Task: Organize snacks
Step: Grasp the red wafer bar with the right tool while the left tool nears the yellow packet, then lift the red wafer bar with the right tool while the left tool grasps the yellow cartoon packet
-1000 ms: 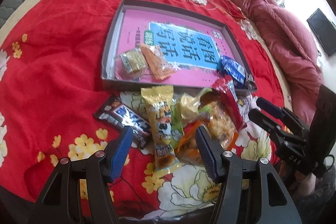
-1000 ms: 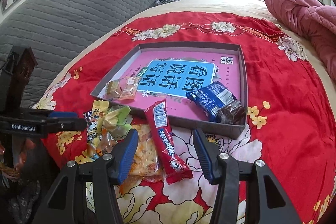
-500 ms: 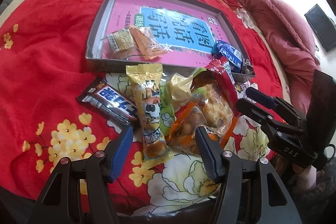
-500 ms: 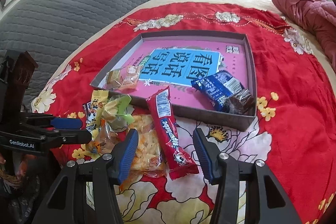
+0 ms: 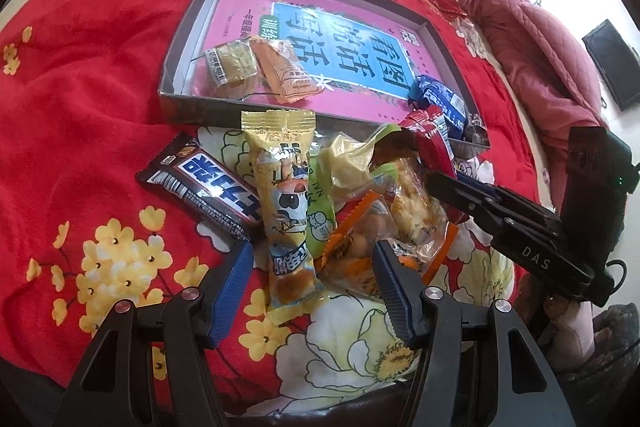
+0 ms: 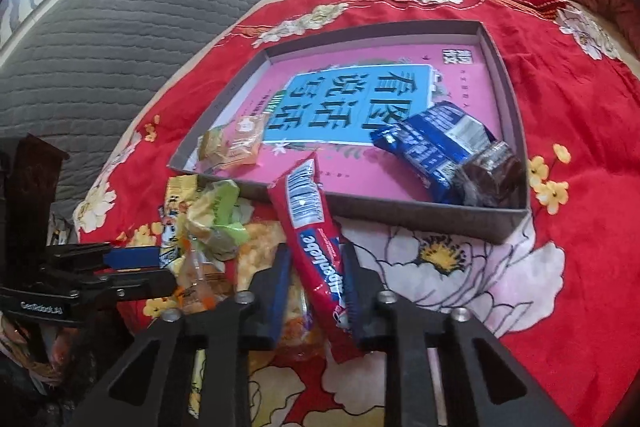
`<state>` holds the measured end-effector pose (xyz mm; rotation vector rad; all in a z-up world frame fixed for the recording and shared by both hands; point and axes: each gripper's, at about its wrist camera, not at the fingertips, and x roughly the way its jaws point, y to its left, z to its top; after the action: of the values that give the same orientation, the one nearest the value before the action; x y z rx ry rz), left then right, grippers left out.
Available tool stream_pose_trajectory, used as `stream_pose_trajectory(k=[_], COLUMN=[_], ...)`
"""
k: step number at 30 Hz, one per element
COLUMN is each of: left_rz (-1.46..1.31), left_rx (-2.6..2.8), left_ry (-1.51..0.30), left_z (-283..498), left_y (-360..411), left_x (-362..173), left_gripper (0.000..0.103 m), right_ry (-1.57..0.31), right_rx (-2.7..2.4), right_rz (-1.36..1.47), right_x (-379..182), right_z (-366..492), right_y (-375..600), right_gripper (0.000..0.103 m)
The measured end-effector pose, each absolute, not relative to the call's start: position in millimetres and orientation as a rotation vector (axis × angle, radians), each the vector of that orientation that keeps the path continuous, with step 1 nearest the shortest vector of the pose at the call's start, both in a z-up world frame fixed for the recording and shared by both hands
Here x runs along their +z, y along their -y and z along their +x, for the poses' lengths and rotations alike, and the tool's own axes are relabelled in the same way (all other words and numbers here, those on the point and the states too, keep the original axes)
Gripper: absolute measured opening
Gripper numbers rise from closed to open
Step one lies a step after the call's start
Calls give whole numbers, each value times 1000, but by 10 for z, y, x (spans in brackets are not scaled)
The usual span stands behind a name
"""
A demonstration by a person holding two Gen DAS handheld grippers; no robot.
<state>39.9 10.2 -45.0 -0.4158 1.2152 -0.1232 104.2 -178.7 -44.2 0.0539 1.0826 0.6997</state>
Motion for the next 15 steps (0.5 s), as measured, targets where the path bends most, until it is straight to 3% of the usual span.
stream_pose_trajectory(k=[4, 9, 15], left_rz=[-421, -428, -473], left_rx=[-127, -140, -152], left_ry=[-1213, -1203, -1198], left_z=[417, 441, 442], left_y=[-99, -81, -134], left_x=[-466, -481, -495], left_gripper=[64, 49, 45], right_ry=[-1083, -1068, -1071], right_rx=[703, 702, 694], right_rz=[68, 95, 90], right_x=[-432, -379, -376], right_z=[1031, 1033, 1027], right_y=[1803, 1851, 1854], right_gripper=[22, 22, 22])
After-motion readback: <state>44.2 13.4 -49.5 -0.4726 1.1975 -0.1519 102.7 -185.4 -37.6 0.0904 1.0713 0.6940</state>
